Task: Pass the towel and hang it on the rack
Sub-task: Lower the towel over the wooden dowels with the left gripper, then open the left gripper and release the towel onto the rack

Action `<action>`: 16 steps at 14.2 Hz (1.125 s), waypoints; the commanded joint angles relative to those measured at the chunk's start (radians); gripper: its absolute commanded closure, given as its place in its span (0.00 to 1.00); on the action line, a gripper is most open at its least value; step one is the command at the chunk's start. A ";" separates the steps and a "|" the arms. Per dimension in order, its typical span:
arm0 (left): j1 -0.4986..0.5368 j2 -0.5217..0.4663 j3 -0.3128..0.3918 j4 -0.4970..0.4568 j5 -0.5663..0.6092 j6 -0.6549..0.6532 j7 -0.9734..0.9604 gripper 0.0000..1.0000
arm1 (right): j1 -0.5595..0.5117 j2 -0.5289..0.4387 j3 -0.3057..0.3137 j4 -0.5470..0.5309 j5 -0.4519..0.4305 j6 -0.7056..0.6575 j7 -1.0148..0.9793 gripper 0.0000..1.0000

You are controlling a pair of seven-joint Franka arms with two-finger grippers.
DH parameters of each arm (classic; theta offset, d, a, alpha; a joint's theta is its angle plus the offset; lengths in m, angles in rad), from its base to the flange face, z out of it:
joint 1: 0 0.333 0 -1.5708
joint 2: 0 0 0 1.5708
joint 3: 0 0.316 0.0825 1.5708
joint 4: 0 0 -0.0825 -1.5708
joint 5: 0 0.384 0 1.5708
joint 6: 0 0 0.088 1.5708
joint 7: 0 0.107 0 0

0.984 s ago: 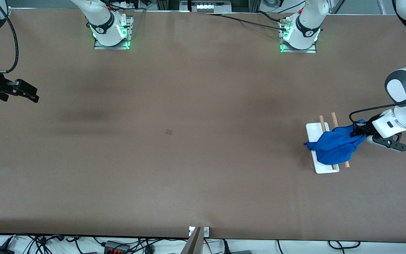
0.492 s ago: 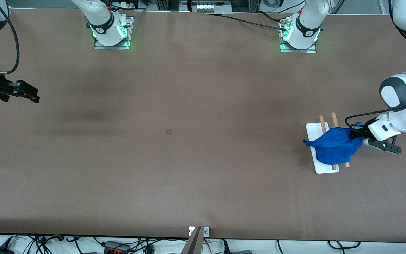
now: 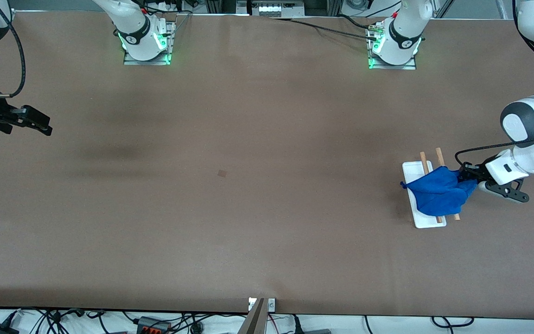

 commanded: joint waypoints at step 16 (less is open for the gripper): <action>-0.058 -0.192 0.041 0.184 0.085 -0.455 -0.099 0.00 | -0.004 -0.006 0.012 0.002 0.010 -0.003 0.015 0.00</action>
